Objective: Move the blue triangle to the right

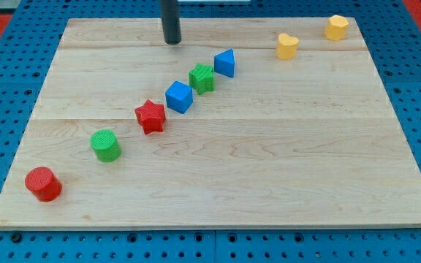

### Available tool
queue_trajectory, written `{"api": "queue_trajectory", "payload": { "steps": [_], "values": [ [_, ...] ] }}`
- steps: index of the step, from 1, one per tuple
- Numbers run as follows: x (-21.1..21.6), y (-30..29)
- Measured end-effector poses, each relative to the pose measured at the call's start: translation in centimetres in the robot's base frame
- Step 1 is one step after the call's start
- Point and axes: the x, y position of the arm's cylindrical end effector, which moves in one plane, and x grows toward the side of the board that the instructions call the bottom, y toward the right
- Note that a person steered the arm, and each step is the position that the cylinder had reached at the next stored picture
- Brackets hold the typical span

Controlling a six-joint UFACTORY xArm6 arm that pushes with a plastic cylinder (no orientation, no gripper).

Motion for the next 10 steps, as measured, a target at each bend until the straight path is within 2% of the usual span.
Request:
{"api": "queue_trajectory", "payload": {
  "steps": [2, 4, 7, 8, 10],
  "values": [
    [2.9, 4.1],
    [6.3, 4.1],
    [6.1, 8.6],
    [2.9, 10.5],
    [4.2, 16.5]
  ]
}}
